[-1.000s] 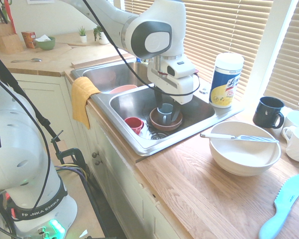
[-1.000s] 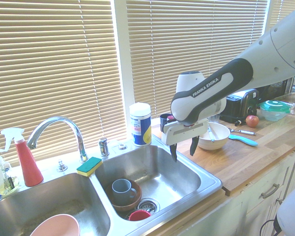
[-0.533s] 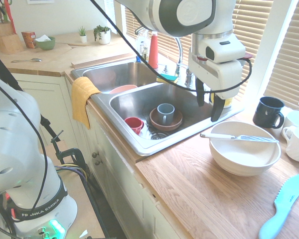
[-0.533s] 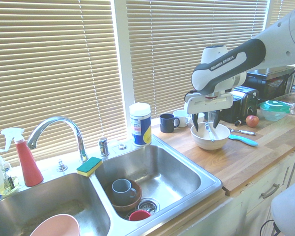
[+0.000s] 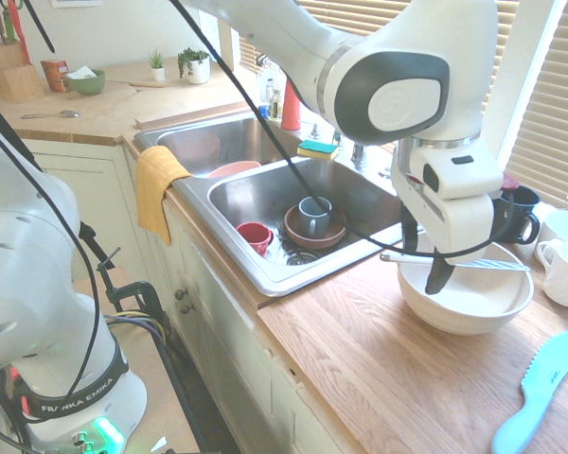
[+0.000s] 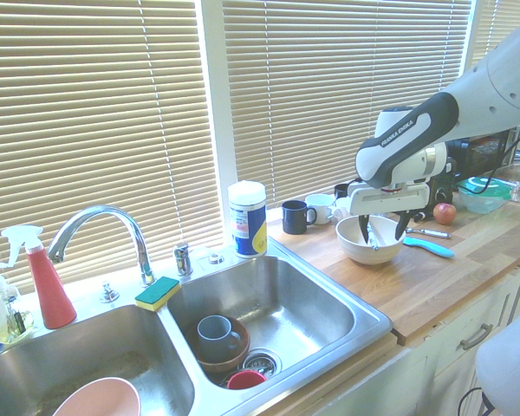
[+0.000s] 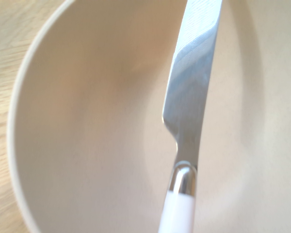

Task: Put the knife into the sink

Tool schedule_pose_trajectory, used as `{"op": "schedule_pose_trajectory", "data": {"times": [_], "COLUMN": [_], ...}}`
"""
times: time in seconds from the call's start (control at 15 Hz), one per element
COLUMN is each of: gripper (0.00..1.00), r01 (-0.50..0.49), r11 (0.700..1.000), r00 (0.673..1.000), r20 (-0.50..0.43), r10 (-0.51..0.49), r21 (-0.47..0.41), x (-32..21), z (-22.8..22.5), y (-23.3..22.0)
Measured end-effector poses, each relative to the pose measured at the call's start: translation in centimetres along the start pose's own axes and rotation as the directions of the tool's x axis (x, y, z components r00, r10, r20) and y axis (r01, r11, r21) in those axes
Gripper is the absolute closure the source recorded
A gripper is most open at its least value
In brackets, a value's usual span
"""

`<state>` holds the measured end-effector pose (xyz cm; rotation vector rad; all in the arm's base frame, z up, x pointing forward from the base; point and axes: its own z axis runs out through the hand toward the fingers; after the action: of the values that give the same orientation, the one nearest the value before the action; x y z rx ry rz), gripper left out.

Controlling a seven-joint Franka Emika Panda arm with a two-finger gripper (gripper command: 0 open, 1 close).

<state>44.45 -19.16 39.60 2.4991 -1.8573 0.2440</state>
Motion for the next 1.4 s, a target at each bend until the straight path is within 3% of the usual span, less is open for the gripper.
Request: {"op": "schedule_pose_trajectory", "data": {"times": [1.4], "gripper": [1.0], "r01": [0.052], "r11": [0.998], "r00": [0.999], "r20": [-0.007], "r10": [-0.052], "r21": [0.02], "x": [-0.3], "z": [-0.4], "y": [-0.5]}}
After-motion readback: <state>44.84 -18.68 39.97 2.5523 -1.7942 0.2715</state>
